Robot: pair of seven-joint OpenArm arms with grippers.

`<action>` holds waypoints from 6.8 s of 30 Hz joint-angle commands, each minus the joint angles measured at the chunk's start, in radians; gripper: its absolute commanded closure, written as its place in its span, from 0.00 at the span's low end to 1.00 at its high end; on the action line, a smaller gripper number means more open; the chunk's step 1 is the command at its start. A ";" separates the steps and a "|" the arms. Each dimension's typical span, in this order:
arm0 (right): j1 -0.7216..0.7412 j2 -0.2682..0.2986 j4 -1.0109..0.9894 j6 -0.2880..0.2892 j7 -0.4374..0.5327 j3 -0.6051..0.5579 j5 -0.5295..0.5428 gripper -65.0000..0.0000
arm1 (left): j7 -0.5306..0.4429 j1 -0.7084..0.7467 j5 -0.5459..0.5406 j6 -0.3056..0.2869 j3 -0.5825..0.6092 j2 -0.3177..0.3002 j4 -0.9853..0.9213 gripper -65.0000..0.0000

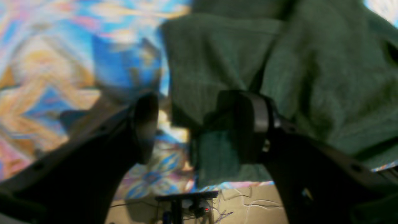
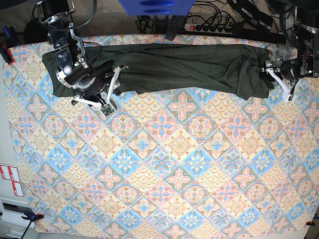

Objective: Fold the T-shirt properly

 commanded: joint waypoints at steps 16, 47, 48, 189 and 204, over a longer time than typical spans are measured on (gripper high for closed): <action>0.003 0.008 0.020 -0.001 0.014 0.005 0.004 0.68 | 0.003 -0.011 -0.072 -0.076 0.103 0.070 -0.037 0.42; 0.002 0.010 0.021 -0.001 0.014 0.005 0.004 0.68 | -0.056 -0.043 0.028 -0.134 -0.173 0.066 -0.042 1.00; 0.002 0.010 0.021 -0.001 0.014 0.005 0.004 0.68 | -0.056 -0.054 0.045 -0.134 -0.185 0.066 -0.042 1.00; -0.018 0.027 -0.524 0.004 -0.089 0.356 0.544 0.49 | 0.205 -0.060 0.145 -0.132 -0.012 0.364 0.492 0.49; 0.022 0.002 -0.613 0.004 -0.095 0.356 0.601 0.43 | 0.205 -0.059 0.146 -0.132 -0.012 0.366 0.480 0.49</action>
